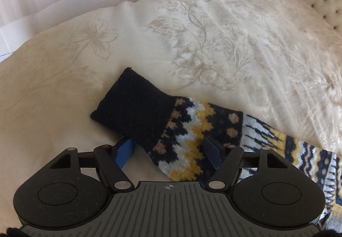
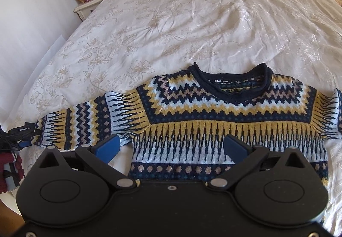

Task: Fold small clothes
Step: 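Grasp the navy cuff of a sweater sleeve with the left gripper, then fold the held sleeve across the sweater body and release with the left gripper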

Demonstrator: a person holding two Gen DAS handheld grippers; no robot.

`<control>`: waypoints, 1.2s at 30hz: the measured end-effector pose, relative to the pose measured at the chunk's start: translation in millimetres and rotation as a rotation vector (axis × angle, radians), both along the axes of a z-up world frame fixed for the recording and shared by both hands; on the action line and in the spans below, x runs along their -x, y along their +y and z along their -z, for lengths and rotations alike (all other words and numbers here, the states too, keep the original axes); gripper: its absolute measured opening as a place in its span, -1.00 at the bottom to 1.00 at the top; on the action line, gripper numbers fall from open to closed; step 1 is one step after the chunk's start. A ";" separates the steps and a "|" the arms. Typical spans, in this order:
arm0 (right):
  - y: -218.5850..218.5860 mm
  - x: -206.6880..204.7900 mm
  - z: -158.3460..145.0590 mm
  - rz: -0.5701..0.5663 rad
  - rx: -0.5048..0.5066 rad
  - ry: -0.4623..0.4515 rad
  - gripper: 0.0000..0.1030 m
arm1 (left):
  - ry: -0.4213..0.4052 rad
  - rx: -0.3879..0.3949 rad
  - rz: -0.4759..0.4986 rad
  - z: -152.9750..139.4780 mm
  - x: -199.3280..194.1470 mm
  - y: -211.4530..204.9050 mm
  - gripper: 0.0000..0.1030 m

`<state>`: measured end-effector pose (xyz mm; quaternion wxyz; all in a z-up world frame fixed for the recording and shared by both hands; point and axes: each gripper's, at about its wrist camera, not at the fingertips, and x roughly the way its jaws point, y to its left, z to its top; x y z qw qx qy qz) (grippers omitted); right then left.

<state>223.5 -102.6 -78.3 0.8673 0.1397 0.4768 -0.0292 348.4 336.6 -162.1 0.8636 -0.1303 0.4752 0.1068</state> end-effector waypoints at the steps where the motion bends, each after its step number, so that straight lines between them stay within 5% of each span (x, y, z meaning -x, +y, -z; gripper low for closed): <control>1: 0.3 -1.2 1.4 -0.002 0.001 0.006 0.98 | -0.015 0.008 -0.002 -0.9 0.2 1.3 0.07; 3: 0.4 -1.6 4.6 -0.006 0.001 0.017 0.98 | -0.030 0.031 -0.012 -4.5 -0.4 4.4 -0.67; 5: 0.0 -1.5 7.9 -0.010 0.000 0.027 0.98 | -0.043 0.064 -0.005 -9.2 -0.3 4.8 -0.87; 12: -11.3 4.4 13.0 -0.027 -0.022 0.029 0.98 | -0.159 0.034 0.048 -59.9 12.6 -33.1 -0.87; 17: -30.3 12.7 21.6 -0.043 -0.048 0.031 0.98 | -0.272 -0.037 0.214 -112.3 26.7 -102.0 -0.87; 22: -60.5 29.1 26.8 -0.072 -0.092 0.027 0.98 | -0.331 -0.011 0.308 -144.3 38.9 -181.3 -0.87; 28: -118.7 56.2 25.2 -0.061 -0.115 0.016 0.98 | -0.362 0.031 0.413 -147.7 48.6 -284.7 -0.87; 36: -194.2 83.7 26.0 -0.020 -0.121 0.007 0.98 | -0.317 0.090 0.537 -110.9 71.1 -415.6 -0.87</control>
